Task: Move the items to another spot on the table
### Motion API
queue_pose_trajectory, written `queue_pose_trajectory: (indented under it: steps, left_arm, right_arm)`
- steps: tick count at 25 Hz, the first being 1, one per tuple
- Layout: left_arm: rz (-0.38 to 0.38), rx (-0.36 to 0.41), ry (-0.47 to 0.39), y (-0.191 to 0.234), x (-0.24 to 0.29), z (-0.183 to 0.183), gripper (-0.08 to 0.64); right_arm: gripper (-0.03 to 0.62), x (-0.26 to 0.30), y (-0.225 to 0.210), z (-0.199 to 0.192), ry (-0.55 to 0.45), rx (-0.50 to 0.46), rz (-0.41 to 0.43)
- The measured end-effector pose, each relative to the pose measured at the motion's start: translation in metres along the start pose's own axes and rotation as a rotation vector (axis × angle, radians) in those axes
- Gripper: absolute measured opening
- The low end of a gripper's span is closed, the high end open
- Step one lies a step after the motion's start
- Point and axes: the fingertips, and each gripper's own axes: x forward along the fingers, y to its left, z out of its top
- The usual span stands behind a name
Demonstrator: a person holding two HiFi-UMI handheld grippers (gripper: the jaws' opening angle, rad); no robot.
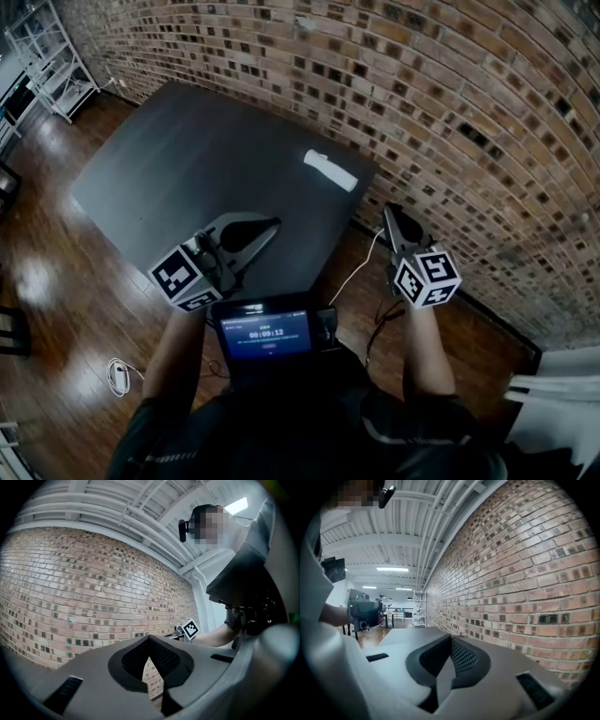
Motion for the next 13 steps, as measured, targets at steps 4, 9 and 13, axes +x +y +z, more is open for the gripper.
queue_pose_trajectory:
  steps: [4, 9, 13]
  left_arm:
    - [0.005, -0.001, 0.001, 0.006, 0.002, 0.002, -0.006]
    - [0.008, 0.005, 0.001, 0.01, 0.003, -0.001, -0.006]
    - [0.009, 0.005, -0.004, 0.015, 0.003, -0.002, -0.006]
  right_arm:
    - [0.003, 0.005, -0.003, 0.005, 0.002, 0.002, 0.001]
    - [0.003, 0.012, -0.005, 0.007, -0.002, -0.012, 0.005]
    - [0.003, 0.018, -0.007, 0.006, 0.001, -0.012, 0.001]
